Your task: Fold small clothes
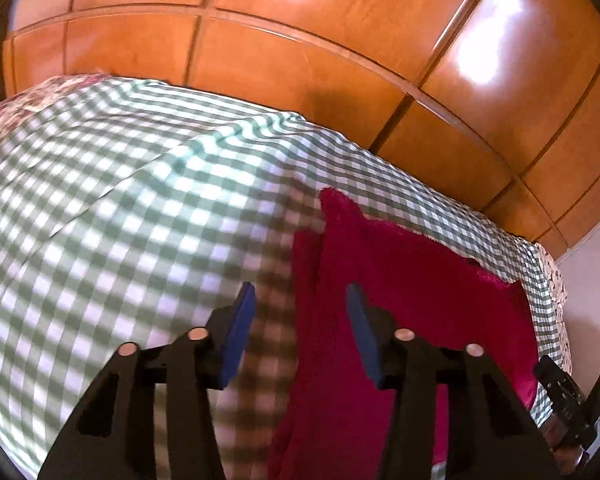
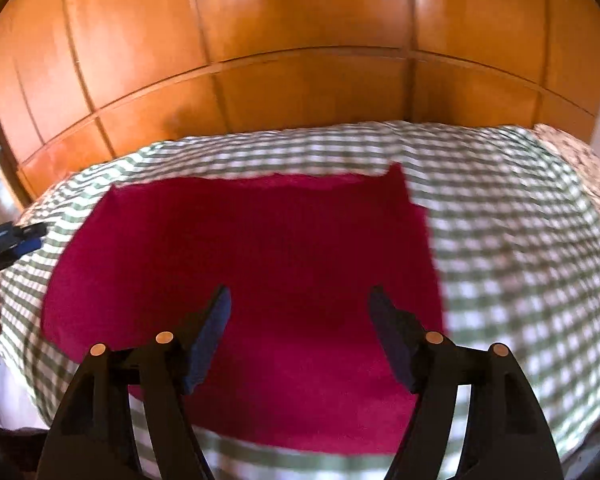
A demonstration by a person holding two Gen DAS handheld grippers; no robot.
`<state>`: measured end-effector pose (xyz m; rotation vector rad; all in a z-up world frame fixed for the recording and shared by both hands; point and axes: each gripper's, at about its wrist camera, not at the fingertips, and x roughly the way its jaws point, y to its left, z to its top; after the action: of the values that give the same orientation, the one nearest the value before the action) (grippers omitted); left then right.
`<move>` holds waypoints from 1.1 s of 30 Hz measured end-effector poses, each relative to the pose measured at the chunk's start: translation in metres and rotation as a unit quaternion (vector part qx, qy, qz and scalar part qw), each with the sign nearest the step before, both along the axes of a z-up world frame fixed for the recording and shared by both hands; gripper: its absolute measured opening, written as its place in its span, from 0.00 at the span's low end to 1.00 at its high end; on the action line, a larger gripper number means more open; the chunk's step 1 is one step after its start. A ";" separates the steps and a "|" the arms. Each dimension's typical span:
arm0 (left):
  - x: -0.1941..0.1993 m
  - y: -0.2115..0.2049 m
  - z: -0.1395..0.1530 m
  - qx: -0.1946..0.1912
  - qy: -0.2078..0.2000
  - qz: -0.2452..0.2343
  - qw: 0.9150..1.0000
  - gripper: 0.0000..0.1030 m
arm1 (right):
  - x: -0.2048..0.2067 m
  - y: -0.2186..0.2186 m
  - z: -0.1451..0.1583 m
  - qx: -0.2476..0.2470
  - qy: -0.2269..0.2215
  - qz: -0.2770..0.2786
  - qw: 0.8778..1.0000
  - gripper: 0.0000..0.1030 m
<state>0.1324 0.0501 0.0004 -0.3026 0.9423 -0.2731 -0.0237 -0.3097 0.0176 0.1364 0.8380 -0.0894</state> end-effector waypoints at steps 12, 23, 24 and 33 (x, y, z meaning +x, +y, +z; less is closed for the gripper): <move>0.046 -0.055 -0.044 0.049 0.036 -0.003 0.998 0.06 | 0.024 0.020 -0.023 0.010 0.032 0.021 0.999 0.68; -0.007 -0.069 -0.008 0.102 -0.064 0.032 0.992 0.25 | 0.103 0.028 -0.001 0.017 0.005 0.106 0.994 0.63; -0.016 -0.070 -0.003 0.104 -0.072 0.020 0.992 0.27 | 0.113 0.030 -0.003 0.020 0.010 0.113 0.993 0.63; -0.046 -0.110 -0.015 0.111 -0.071 -0.088 0.987 0.45 | 0.184 0.049 -0.042 -0.027 0.090 0.169 0.981 0.64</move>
<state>0.0864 -0.0600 -0.0143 0.0058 0.8494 -0.3446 0.1604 -0.2607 -0.0248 -0.0669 1.0280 0.1984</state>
